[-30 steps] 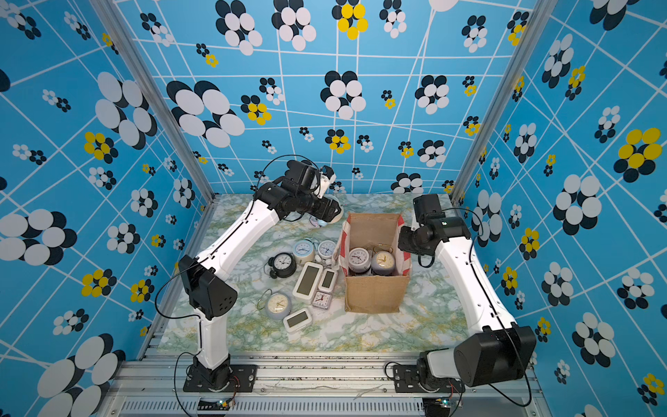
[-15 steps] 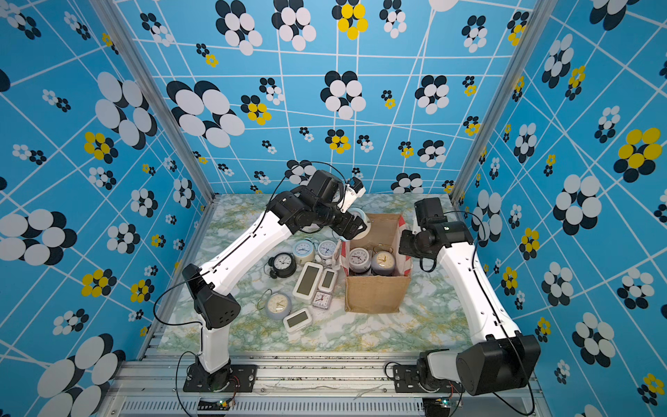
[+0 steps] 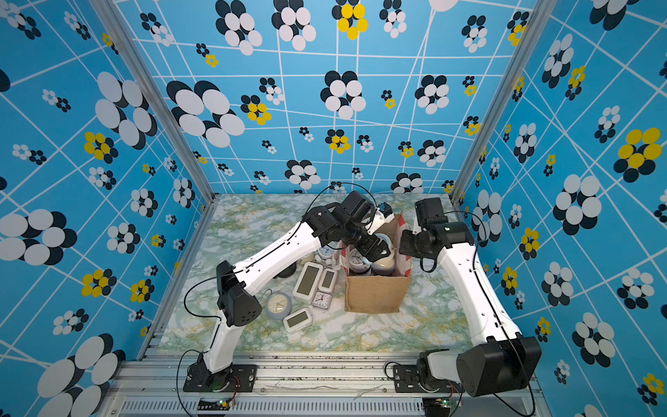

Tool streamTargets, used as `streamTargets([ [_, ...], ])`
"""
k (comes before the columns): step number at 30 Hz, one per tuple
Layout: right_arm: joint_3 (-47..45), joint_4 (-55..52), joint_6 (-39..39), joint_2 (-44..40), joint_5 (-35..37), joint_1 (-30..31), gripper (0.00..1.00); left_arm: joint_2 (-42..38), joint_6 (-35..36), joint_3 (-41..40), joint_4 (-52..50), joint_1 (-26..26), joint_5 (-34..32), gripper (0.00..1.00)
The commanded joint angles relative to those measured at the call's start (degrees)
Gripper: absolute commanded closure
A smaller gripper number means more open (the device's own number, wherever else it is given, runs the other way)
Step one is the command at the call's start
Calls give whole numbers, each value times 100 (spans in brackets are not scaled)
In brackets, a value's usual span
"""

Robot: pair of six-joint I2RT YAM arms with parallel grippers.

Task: Put the alarm clock into the canvas bag
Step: Place the alarm at the canvas bag.

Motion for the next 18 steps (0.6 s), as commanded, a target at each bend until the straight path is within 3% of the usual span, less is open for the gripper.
streamTargets([
  [1,58,-199,-59,-165,161,6,100,185,-95,-77,268,31,141,60],
  [6,63,-190,-51,-175,166,10,100,525,-221,-267,559,44,11,60],
  [18,88,-196,-52,-119,115,8,100,1507,-323,-15,1007,92,-1177,58],
])
